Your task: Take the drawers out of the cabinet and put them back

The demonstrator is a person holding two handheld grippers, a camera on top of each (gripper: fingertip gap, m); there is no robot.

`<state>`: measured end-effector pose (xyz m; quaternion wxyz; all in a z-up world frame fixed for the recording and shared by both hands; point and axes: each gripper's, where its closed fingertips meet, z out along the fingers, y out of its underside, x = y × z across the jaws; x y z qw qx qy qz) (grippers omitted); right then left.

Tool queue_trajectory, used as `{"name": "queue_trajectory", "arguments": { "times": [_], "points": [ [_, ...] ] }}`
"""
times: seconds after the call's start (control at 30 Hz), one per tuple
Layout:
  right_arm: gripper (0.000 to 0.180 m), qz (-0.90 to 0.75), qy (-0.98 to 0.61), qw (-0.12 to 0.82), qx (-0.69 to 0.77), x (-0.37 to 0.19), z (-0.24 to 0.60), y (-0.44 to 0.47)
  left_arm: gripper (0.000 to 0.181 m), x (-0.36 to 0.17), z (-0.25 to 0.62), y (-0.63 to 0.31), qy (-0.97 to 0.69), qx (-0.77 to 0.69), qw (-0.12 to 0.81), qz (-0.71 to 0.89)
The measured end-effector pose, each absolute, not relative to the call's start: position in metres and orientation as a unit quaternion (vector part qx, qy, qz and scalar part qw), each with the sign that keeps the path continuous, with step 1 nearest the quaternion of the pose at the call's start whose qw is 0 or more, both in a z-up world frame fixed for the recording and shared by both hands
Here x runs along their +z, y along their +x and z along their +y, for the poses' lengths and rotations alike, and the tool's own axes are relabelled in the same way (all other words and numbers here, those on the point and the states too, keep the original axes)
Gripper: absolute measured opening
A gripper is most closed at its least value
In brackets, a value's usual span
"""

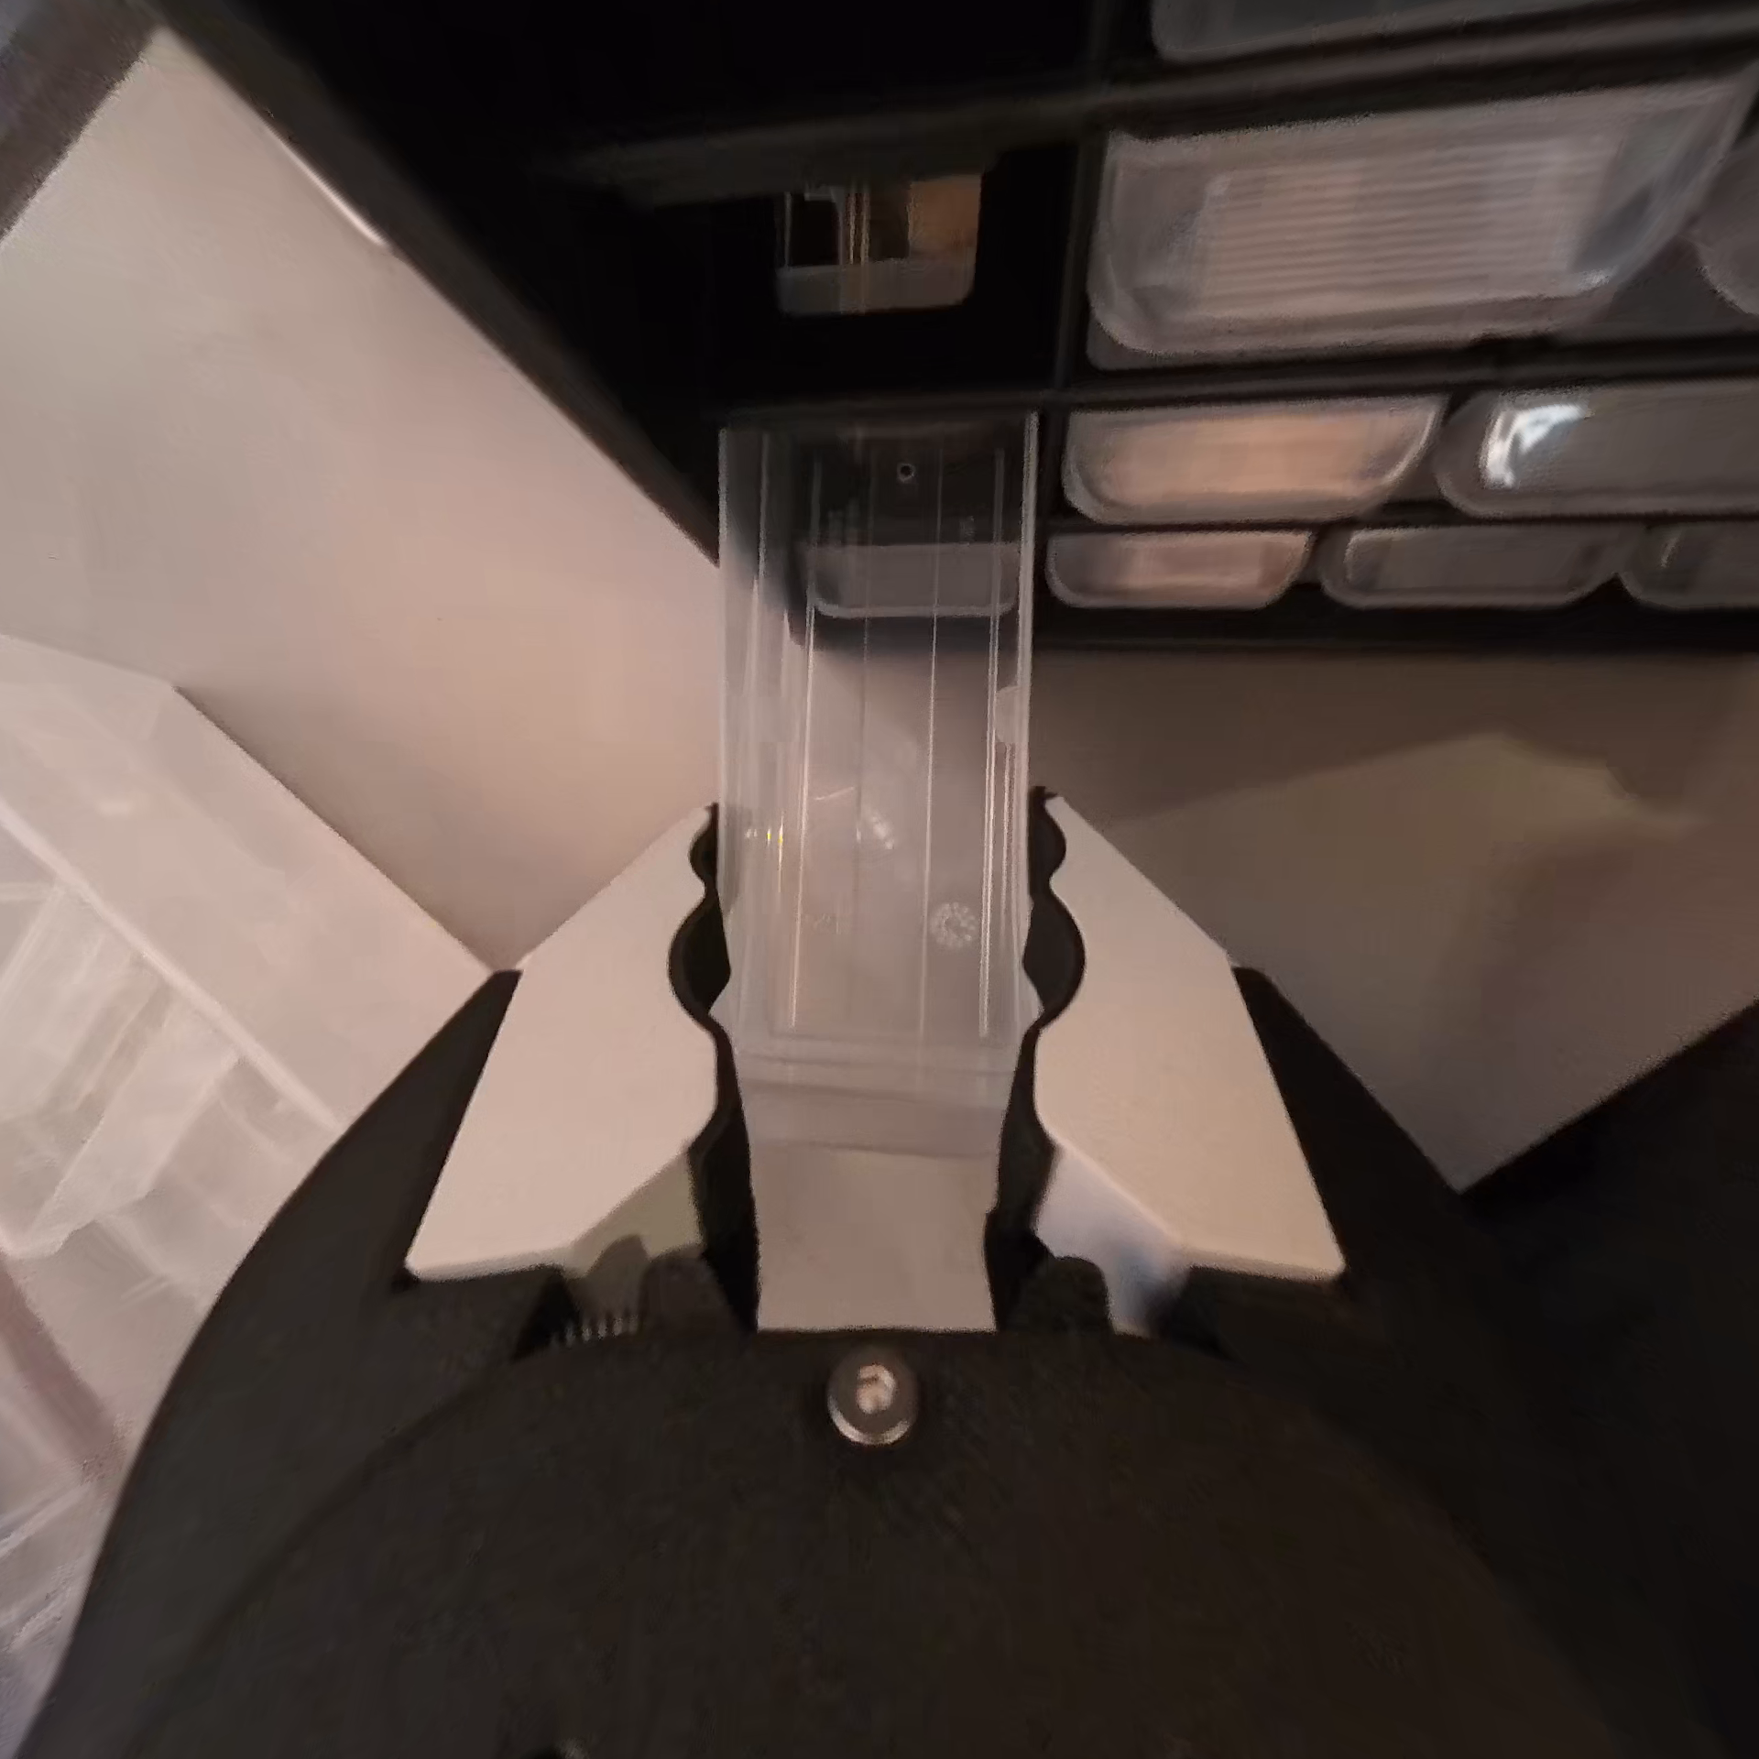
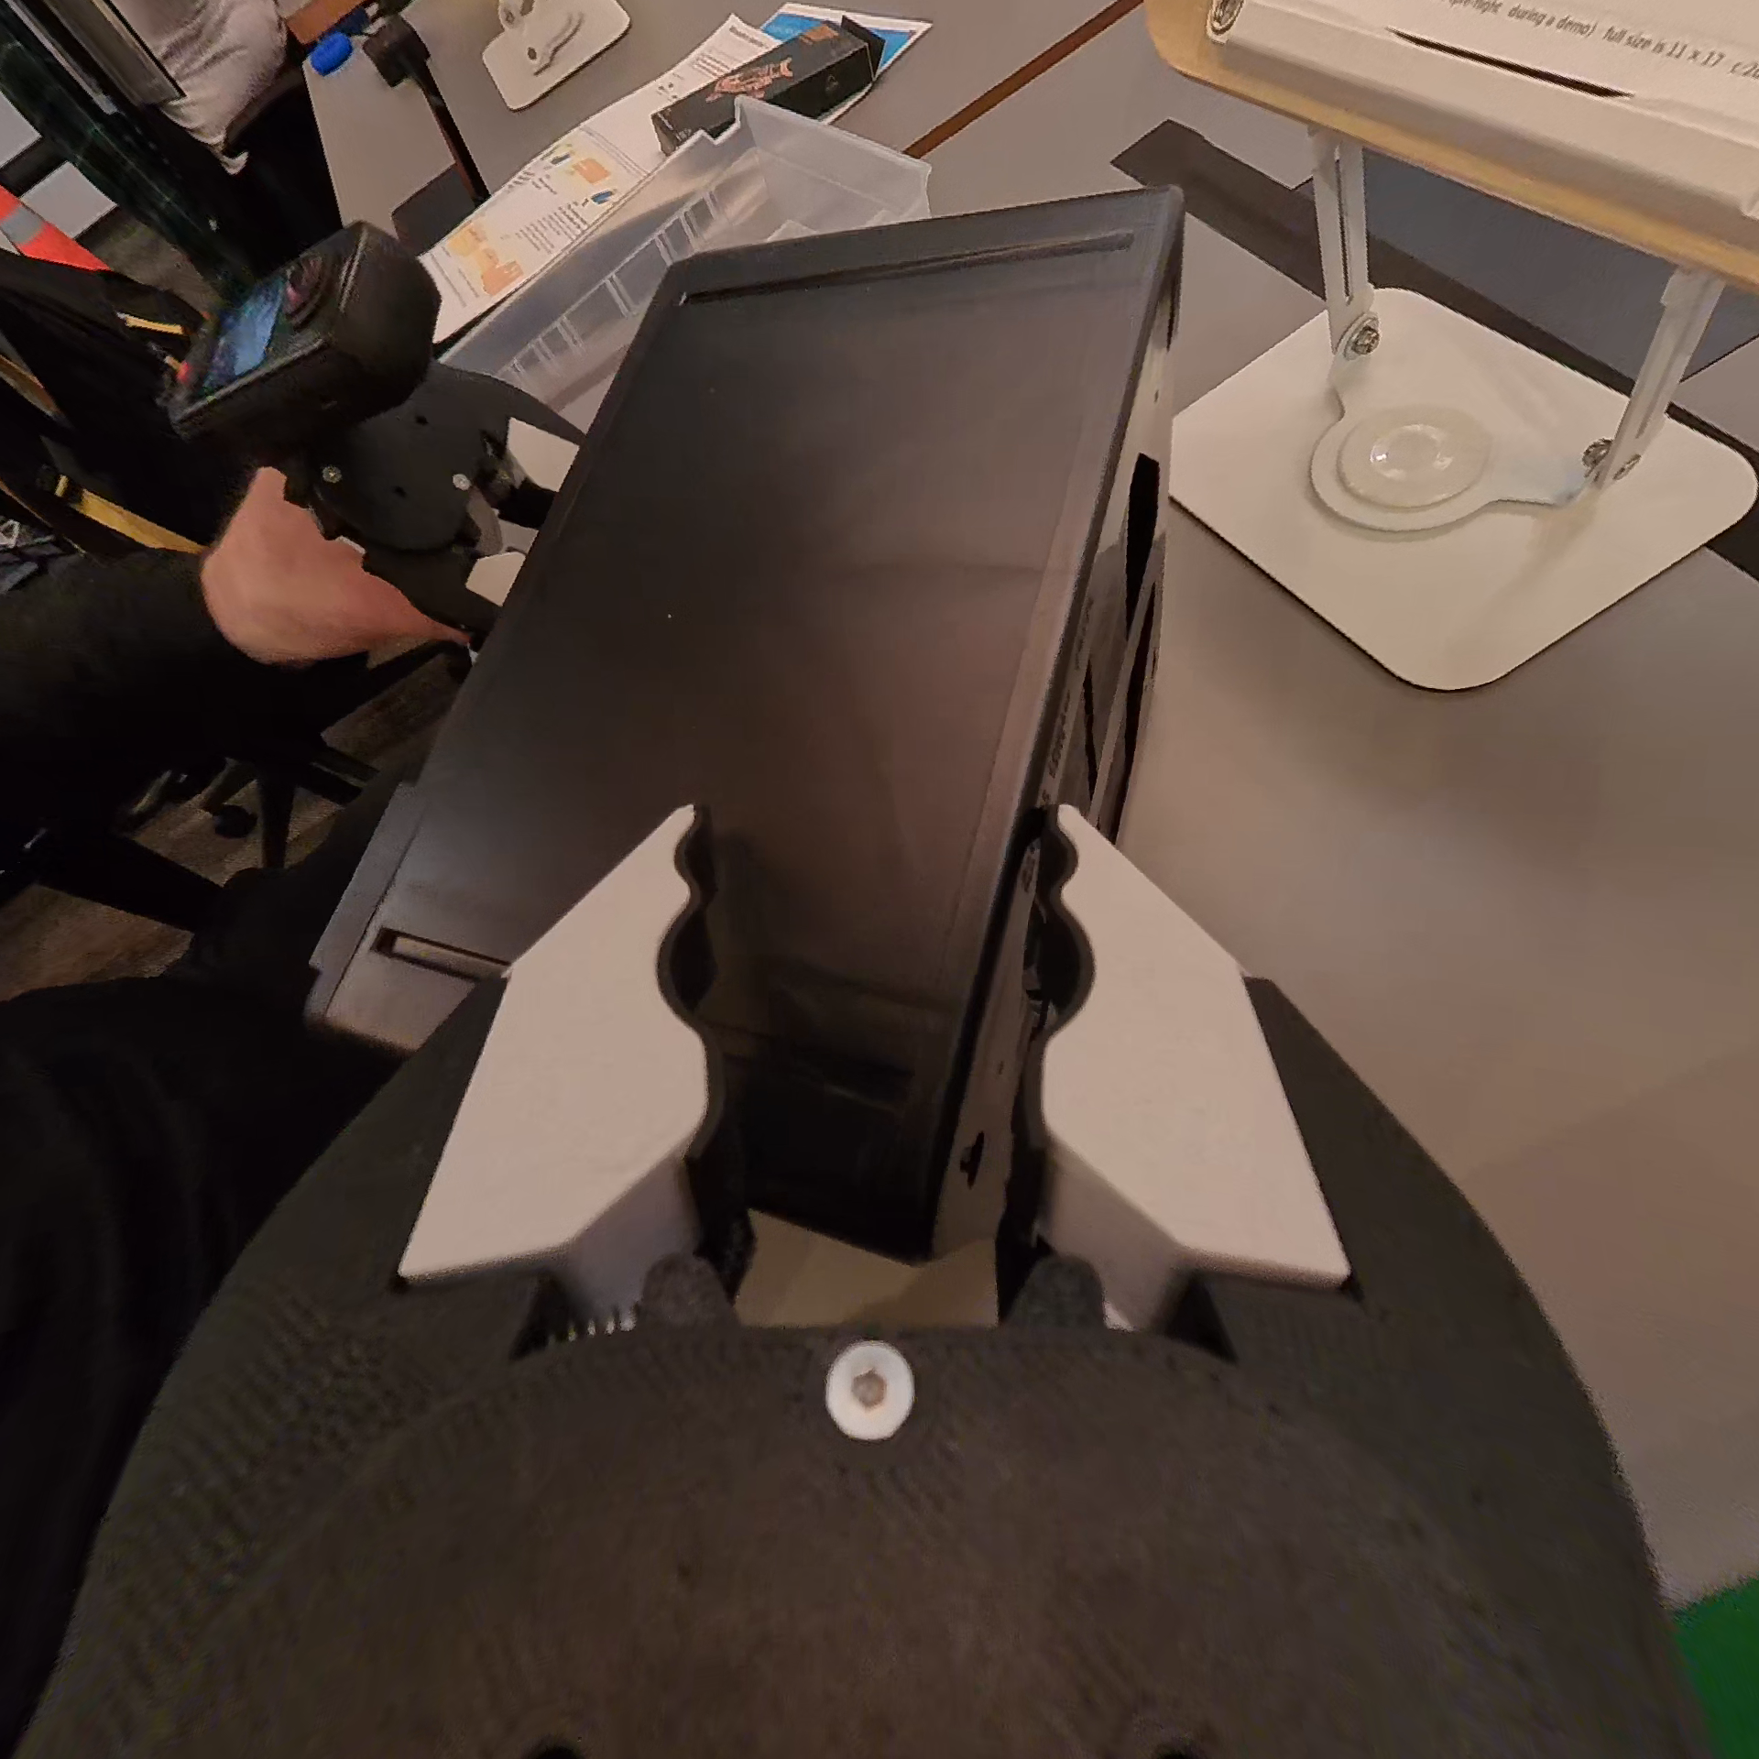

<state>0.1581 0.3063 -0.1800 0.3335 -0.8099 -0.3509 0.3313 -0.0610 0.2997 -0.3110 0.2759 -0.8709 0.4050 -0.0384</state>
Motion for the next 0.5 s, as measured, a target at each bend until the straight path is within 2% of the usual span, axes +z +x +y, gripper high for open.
{"name": "queue_trajectory", "arguments": {
  "times": [0.13,0.17,0.3,0.4,0.5],
  "points": [
    [0.067,-0.35,-0.809,0.335,0.334,-0.18,0.306,0.16,0.065,-0.317,0.312,-0.044,-0.86,-0.083,0.299,0.405],
    [0.067,-0.349,-0.809,0.335,0.335,-0.18,0.306,0.16,0.077,-0.316,0.312,-0.039,-0.853,-0.095,0.308,0.41],
    [0.067,-0.35,-0.808,0.335,0.336,-0.18,0.306,0.16,0.095,-0.303,0.302,-0.051,-0.836,-0.095,0.332,0.426],
    [0.067,-0.352,-0.807,0.335,0.337,-0.18,0.306,0.16,0.088,-0.298,0.282,-0.078,-0.837,-0.098,0.305,0.444],
    [0.067,-0.355,-0.808,0.333,0.331,-0.18,0.306,0.16,0.082,-0.298,0.278,-0.113,-0.838,-0.035,0.271,0.472]
  ]
}}
